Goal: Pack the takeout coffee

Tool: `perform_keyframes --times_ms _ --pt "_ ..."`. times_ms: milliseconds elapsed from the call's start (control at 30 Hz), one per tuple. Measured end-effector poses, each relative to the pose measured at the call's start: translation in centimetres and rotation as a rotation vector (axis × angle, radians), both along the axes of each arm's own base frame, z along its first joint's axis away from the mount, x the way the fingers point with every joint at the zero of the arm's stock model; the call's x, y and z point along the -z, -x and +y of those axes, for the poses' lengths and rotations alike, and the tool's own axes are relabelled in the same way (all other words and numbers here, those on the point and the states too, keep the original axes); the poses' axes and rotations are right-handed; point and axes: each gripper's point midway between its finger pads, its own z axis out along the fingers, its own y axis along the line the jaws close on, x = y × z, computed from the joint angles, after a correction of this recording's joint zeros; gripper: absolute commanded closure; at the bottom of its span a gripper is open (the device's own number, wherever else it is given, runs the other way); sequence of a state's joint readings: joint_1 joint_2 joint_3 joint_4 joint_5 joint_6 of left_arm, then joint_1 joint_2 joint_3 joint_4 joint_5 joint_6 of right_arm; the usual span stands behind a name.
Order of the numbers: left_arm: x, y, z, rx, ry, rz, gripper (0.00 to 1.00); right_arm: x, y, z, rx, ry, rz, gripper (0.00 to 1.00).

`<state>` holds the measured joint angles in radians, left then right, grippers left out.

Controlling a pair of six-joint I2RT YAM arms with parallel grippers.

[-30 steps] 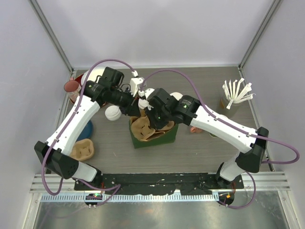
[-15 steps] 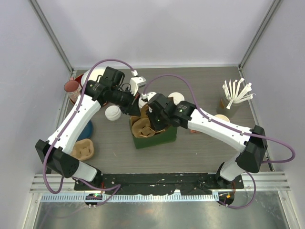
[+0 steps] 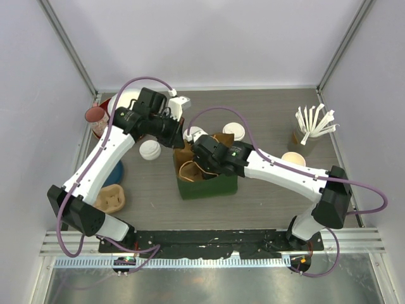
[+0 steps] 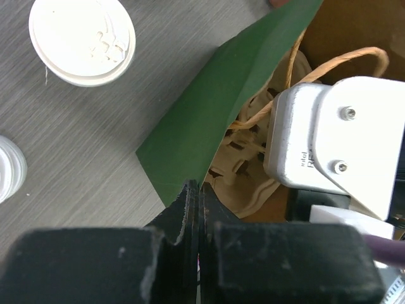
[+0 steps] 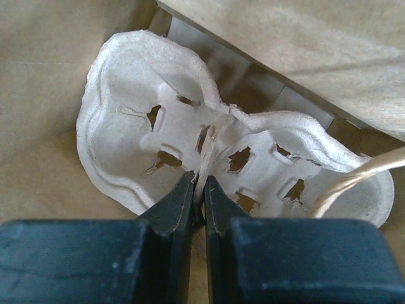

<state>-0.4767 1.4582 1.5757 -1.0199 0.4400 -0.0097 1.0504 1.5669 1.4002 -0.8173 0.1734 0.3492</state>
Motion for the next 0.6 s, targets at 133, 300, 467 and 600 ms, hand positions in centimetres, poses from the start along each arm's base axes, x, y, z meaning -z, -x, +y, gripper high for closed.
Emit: perform_keyframes --times_ms 133,300,467,600 --pt "0.2 -0.1 -0.2 -0.031 0.016 0.015 1.0 0.9 0.4 -0.6 0.017 0.024 0.025 0.99" --pt "0.2 0.1 -0.1 -0.062 0.029 0.021 1.0 2.1 0.6 -1.1 0.034 0.074 0.043 0.99" --pt "0.7 0.1 0.0 -0.096 0.04 0.028 1.0 3.0 1.4 -1.2 0.025 0.132 0.03 0.99" --pt "0.6 -0.1 -0.1 -0.106 0.048 0.026 1.0 3.4 2.5 -1.1 -0.002 0.147 0.052 0.99"
